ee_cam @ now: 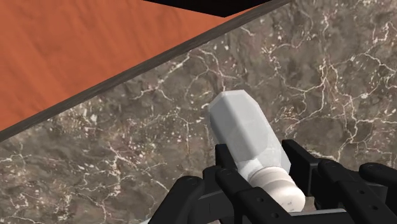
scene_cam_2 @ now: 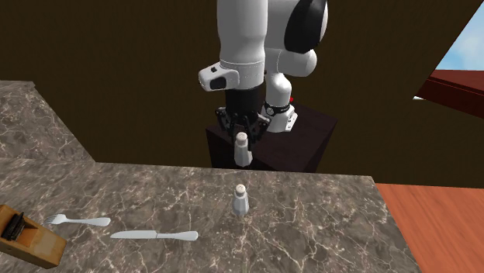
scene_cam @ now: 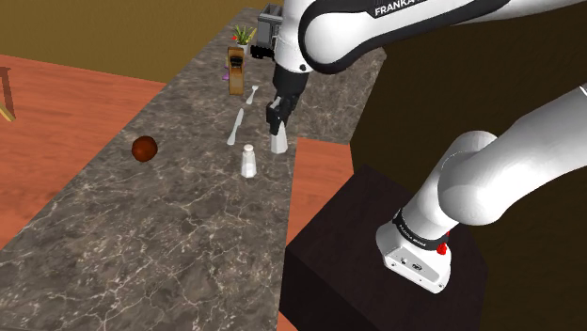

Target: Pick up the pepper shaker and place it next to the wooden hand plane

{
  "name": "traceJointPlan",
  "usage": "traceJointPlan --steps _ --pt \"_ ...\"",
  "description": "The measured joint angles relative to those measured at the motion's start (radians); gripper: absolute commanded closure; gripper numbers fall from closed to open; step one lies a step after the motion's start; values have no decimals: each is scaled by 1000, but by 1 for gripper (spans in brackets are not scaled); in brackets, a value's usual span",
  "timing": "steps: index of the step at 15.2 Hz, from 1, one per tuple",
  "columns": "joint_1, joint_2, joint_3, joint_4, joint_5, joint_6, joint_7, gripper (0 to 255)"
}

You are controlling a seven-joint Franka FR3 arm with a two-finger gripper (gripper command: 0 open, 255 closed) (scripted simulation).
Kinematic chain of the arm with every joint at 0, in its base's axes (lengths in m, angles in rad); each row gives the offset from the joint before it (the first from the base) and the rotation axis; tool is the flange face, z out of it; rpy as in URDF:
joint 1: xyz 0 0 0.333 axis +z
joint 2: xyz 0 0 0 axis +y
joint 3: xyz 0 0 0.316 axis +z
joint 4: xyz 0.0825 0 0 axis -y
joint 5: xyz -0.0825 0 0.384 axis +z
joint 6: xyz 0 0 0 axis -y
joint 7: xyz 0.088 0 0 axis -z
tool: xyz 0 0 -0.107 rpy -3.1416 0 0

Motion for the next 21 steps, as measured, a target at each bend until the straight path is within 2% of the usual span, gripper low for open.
traceJointPlan --steps 21 --pt "-6 -70 -19 227 -13 -298 10 255"
